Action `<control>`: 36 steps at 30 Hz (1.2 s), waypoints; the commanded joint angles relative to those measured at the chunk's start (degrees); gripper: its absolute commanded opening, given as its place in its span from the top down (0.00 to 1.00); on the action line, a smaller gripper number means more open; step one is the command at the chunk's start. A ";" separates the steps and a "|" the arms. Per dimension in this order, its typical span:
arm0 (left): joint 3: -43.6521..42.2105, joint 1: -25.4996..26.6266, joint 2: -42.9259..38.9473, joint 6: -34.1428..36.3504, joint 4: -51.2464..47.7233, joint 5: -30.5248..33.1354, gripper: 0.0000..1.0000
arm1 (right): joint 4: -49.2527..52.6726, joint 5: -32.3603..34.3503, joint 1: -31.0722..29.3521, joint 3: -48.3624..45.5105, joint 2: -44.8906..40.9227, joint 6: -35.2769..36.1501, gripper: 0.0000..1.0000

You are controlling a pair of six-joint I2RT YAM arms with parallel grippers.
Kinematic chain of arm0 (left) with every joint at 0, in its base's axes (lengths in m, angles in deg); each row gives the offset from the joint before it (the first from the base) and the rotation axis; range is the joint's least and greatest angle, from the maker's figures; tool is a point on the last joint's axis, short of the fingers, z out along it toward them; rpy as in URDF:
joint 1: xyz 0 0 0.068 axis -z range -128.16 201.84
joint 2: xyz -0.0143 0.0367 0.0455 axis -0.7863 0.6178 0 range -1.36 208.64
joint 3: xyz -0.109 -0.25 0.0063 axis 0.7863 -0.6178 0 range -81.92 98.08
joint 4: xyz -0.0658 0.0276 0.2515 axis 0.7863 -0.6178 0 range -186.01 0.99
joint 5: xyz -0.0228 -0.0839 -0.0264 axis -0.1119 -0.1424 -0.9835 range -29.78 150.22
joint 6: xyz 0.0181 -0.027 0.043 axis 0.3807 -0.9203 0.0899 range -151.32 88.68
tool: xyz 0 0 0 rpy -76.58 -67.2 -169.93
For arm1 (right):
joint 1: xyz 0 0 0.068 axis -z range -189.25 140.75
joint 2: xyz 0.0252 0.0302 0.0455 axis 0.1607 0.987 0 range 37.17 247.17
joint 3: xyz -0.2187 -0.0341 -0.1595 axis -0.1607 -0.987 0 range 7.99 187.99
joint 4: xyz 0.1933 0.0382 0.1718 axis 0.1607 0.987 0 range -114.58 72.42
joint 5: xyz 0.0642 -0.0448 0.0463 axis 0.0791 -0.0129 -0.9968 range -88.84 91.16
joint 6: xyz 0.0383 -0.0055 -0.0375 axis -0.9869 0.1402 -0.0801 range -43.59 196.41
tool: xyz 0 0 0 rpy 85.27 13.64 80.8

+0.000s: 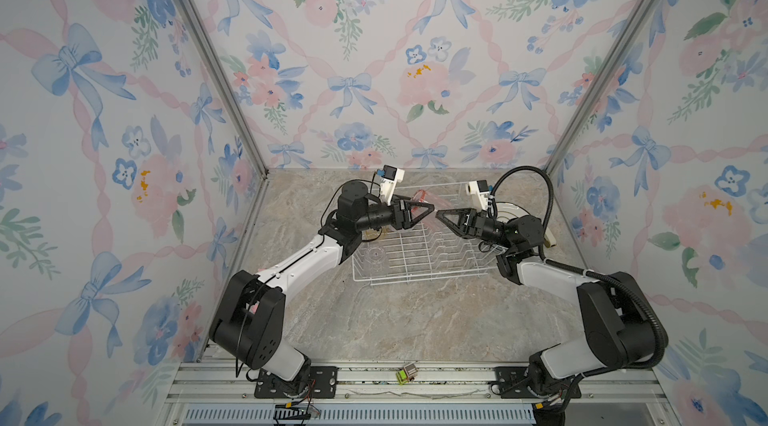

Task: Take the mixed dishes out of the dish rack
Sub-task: 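Grasp the pink glass with the right gripper and release the left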

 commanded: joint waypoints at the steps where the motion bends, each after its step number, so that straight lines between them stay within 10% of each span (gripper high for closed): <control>1: -1.23 0.85 1.71 3.15 -1.53 1.19 0.60 | -3.56 0.70 -1.34 3.30 -0.78 -0.33 0.96; 14: -2.86 1.56 -1.21 5.70 -1.62 2.98 0.34 | 13.45 0.64 -1.39 5.65 -5.65 10.58 1.00; 20: -4.59 1.83 -4.83 8.57 -1.66 4.17 0.15 | 43.63 3.45 -1.46 8.94 -13.76 29.34 1.00; 28: -7.06 1.85 -9.16 12.24 -7.19 10.37 0.16 | 90.80 18.31 -1.73 21.50 -22.05 58.70 1.00; 36: -5.33 6.53 -11.84 19.13 -23.65 28.10 0.18 | 119.24 38.17 -5.81 30.18 -26.88 71.80 1.00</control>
